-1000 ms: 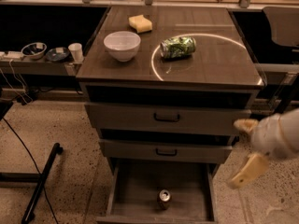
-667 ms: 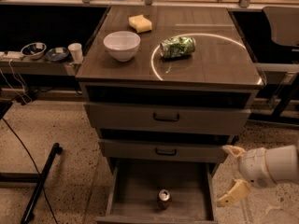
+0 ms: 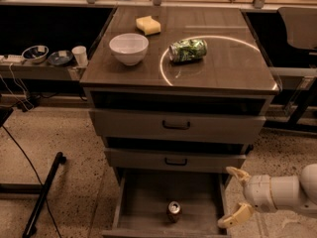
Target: Pick orange can from bottom drawer and place on counter
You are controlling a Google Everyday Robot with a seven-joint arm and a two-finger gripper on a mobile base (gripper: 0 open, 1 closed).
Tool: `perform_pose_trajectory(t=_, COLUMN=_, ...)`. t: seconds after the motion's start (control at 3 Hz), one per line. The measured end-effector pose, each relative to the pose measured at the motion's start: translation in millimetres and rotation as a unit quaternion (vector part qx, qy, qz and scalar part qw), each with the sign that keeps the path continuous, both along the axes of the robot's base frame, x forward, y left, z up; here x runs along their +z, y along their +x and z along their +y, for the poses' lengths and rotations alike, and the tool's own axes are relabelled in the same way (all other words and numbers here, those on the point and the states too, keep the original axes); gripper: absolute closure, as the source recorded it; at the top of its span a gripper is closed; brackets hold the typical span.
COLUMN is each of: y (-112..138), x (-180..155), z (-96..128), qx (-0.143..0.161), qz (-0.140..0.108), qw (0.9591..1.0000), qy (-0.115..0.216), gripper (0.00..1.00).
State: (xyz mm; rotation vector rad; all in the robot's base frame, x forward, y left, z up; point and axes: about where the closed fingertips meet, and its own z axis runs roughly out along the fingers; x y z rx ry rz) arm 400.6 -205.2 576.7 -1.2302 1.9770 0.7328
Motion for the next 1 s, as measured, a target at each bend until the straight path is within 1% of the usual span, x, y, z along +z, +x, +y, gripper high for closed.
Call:
perform_pose_trajectory(t=0.33, y=13.0, x=-8.9, z=13.4, qx=-0.005, qz=-0.012, qw=0.9998, qy=0.017, gripper=0.0)
perform_pose_trajectory(t=0.67, y=32.7, x=-34.5, z=34.5, qx=-0.027, qz=-0.06, qw=0.9958, qy=0.063, gripper=0.0)
perform_pose_trajectory(t=1.0, y=42.8, x=-87.2, z=65.4, qx=0.009, qz=-0.118, qw=0.989, qy=0.089, gripper=0.0)
